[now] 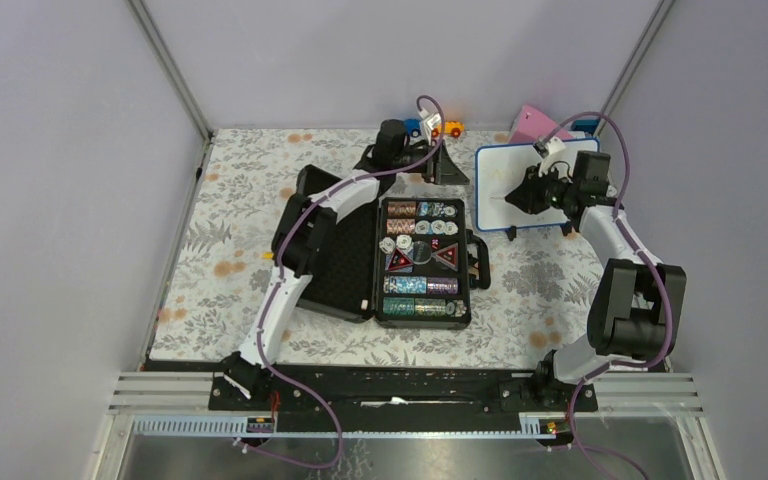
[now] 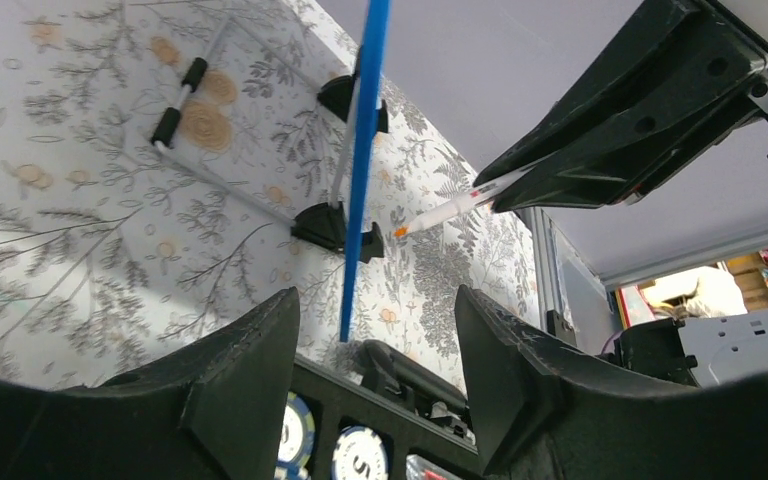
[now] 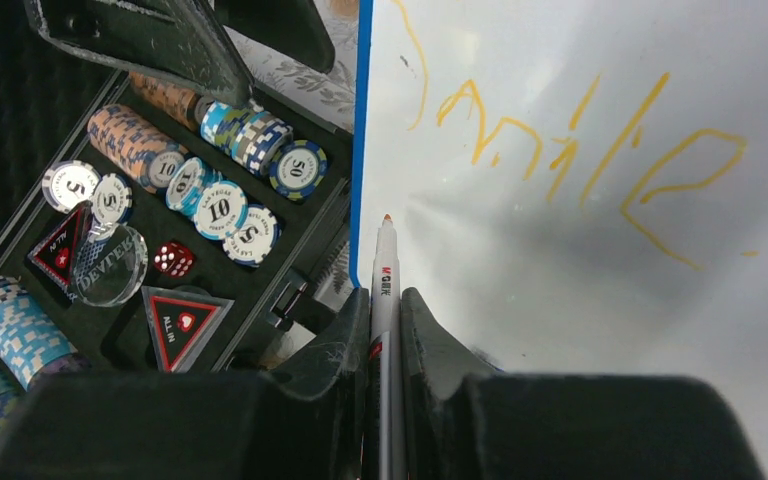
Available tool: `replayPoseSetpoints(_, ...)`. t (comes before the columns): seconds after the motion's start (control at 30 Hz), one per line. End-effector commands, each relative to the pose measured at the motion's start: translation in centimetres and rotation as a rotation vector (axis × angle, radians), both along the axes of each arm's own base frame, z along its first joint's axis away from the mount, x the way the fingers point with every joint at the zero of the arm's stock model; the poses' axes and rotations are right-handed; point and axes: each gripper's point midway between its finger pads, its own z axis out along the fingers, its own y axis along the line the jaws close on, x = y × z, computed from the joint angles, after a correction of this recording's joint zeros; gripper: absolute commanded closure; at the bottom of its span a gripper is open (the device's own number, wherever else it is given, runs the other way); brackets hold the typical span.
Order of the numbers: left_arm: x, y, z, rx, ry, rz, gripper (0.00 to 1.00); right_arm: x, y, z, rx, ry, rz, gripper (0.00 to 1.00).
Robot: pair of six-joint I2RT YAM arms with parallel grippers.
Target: Write a sentence on the whiteboard
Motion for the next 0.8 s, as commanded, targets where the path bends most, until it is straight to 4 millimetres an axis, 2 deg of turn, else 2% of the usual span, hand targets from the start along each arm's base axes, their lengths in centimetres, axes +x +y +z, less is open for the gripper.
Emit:
replayPoseSetpoints(0.0, -1.2, -2.0, 1.6, -0.039, -0.079, -0.024, 0.40, -0.5, 0.7, 0.8, 0.001, -0.042, 0.034, 1.00)
replayPoseSetpoints(0.23, 0.5, -2.2, 0.4, -0.014, -0.067, 0.101, 0.49, -1.6, 0.6, 0.9, -0.027, -0.047, 0.032, 1.00)
replayPoseSetpoints(0.43, 0.0, -3.4, 0.2, 0.004, -0.086, 0.097, 0.52, -1.4, 0.3, 0.5, -0.052, -0.055, 0.029, 1.00)
replayPoseSetpoints(0.57, 0.6, -3.6, 0.1, 0.004, -0.091, 0.119, 0.63, -1.1, 0.1, 0.4, -0.061, -0.064, 0.030, 1.00)
replayPoseSetpoints(0.77, 0.4, -4.3, -0.2, 0.001, -0.094, 0.097, 0.63, -0.7, 0.0, 0.3, -0.071, -0.070, 0.038, 1.00)
